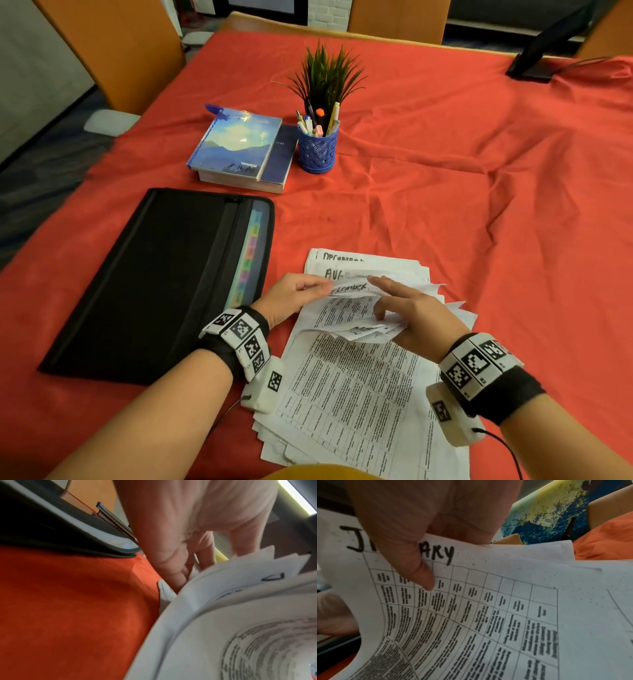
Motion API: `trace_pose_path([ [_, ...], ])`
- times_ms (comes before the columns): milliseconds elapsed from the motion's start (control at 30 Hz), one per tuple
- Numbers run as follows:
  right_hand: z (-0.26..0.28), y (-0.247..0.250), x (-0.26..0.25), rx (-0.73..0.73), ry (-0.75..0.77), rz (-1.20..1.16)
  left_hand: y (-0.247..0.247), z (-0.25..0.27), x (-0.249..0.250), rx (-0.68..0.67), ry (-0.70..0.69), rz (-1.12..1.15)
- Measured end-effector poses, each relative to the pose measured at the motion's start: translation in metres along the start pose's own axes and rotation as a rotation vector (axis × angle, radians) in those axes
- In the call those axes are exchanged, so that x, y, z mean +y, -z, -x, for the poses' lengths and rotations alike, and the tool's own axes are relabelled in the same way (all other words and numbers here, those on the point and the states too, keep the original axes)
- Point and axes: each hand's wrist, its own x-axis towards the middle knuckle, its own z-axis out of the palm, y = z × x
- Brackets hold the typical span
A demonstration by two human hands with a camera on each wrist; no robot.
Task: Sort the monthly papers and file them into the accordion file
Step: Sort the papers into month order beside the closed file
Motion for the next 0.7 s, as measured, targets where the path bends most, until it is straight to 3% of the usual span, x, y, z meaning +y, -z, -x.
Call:
trace_pose_path([
  [267,0.000,0.000,-0.001,-0.011,0.011,0.008,-0.003,-0.012,-0.005,0.192,0.015,0.041],
  [633,-0.001,0.005,-0.004,0.030,0.070,0.100,-0.006,-0.015,-0.005,0.308,0.039,0.190],
  [700,0.001,0.004,-0.003,0.027,0.059,0.091,-0.004,-0.016,-0.007,0.326,-0.036,0.162],
])
